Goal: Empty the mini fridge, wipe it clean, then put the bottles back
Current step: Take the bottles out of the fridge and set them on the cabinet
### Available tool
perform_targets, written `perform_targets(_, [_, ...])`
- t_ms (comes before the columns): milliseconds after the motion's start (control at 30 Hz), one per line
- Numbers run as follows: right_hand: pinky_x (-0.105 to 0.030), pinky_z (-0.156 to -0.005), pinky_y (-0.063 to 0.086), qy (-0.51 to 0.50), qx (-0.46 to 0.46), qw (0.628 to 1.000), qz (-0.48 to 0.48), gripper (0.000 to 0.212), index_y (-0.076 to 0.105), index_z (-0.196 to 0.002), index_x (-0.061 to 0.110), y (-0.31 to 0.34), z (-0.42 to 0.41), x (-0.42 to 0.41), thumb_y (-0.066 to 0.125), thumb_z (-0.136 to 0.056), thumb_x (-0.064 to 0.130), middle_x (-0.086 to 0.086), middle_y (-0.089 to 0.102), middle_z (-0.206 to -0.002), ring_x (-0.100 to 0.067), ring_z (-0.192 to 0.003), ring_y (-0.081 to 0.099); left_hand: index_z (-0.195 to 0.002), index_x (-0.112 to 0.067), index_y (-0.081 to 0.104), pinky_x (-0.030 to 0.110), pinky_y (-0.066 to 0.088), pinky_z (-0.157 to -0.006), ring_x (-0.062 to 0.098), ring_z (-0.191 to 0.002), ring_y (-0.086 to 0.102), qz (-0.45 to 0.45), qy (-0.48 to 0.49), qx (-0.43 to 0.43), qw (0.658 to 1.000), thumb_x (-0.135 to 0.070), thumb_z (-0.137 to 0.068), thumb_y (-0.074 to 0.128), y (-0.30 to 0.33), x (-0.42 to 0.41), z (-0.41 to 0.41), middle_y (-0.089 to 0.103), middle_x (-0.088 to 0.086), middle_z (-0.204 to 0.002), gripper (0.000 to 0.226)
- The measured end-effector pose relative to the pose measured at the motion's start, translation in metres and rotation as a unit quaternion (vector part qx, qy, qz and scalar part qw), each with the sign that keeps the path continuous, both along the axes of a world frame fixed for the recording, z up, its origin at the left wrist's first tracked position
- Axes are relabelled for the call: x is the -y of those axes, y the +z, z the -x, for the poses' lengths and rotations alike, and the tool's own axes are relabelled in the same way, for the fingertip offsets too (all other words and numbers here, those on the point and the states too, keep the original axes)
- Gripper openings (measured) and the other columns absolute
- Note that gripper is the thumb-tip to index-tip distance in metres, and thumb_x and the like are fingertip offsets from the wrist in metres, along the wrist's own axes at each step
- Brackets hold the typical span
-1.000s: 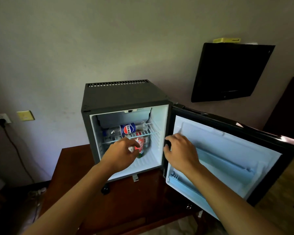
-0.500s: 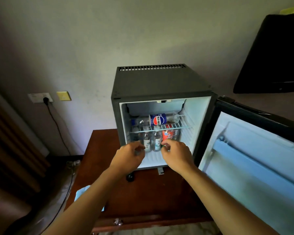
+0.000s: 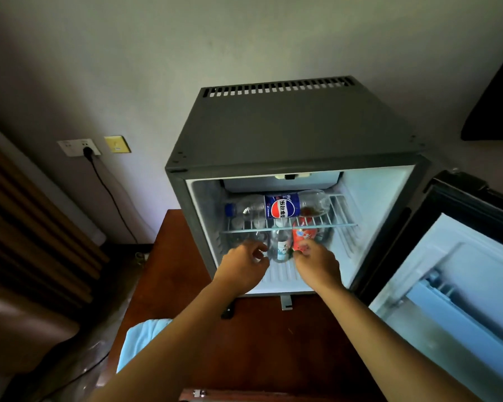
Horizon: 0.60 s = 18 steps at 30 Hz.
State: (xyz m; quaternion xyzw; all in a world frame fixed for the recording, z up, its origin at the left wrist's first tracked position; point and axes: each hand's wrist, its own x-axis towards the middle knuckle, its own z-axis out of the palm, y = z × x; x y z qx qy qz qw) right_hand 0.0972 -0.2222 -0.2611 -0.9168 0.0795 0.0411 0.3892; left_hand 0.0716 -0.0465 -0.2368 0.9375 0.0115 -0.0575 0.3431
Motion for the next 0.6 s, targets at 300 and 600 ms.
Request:
perform_targets(300, [-0.041,-0.088,0.05,-0.034,-0.042,0.996,-0.077,0.046,0.042,-0.133,0.028,-0.028,-0.031,0.018,0.059,-0.09,0.031,-0.006,0.06,-0.124,-0.031,-0.103,0.061,-0.127,-0.032,0.055,0.024,0.041,-0.077,0.01,-0.09,0.056,-0.011,-0.012,-0.081,0.997,-0.04,-0.091,0.06,-0.041,0.034,-0.029,0.063,-0.011,-0.12,0.038])
perform_targets(600, [-0.047,-0.089,0.052,-0.072,-0.038,0.989,-0.124,0.046,0.041,-0.138,0.024,-0.038,-0.062,0.028,0.055,-0.096,0.035,-0.012,0.059,-0.125,-0.032,-0.104,0.062,-0.147,-0.028,0.038,0.033,0.043,-0.097,0.024,-0.125,0.054,-0.007,-0.021,-0.11,0.994,-0.035,-0.091,0.061,-0.062,0.056,-0.052,0.053,-0.003,-0.144,0.061])
